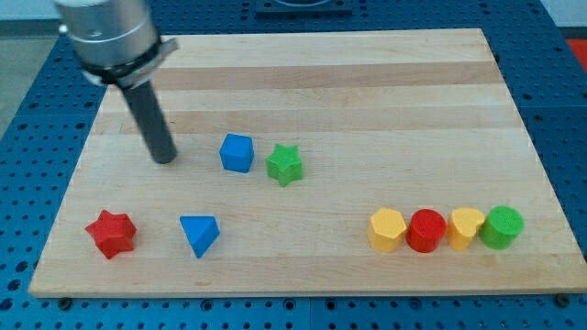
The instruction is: Push the red star closer to the blue cube
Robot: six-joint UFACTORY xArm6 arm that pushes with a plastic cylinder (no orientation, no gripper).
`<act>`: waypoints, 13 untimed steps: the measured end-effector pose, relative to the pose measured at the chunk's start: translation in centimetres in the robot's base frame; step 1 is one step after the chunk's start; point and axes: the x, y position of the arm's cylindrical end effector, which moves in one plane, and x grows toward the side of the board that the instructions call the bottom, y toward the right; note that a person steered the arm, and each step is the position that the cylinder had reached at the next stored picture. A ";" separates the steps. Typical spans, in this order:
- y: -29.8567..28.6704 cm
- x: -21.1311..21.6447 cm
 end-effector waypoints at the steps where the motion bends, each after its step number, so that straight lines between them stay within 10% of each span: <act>1: -3.6 2.7; 4: -5.8 12.6; 13: 6.8 11.4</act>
